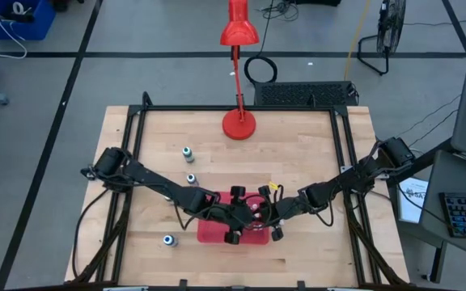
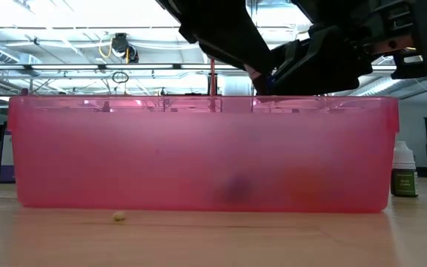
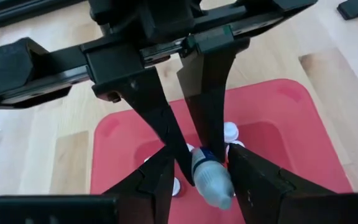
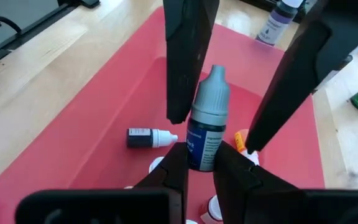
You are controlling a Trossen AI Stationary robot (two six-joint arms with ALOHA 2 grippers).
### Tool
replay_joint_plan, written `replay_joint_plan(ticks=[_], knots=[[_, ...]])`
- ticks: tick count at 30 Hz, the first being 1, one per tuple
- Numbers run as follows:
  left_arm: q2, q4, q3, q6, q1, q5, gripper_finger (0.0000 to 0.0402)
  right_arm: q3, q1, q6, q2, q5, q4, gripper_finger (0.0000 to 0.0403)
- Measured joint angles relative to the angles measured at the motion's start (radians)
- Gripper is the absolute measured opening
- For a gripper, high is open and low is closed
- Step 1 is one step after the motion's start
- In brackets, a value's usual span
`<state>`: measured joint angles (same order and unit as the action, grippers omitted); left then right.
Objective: Pick & Place food coloring
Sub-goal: Put the small blue food coloring bottle into the pink container
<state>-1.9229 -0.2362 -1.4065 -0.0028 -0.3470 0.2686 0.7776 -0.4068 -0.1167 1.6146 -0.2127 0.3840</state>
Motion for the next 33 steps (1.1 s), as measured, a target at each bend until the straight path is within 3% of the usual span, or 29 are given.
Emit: replay_joint_plan(ticks=[21,29,33], knots=[[0.001,-0.049,0.0,-0.014,0.001,-0.044,0.0113,0.0,-0.001,-0.007,0.001,0.006,0.005,0.004],[0.001,-0.048,0.0,-0.004,0.001,-0.059,0.0068,0.0,-0.001,-0.003,0.002,0.007,0.005,0.0039],[0.001,-0.052,0.0,-0.001,0.0,-0.051,0.0067,0.0,-0.001,-0.001,0.002,0.006,0.005,0.004]])
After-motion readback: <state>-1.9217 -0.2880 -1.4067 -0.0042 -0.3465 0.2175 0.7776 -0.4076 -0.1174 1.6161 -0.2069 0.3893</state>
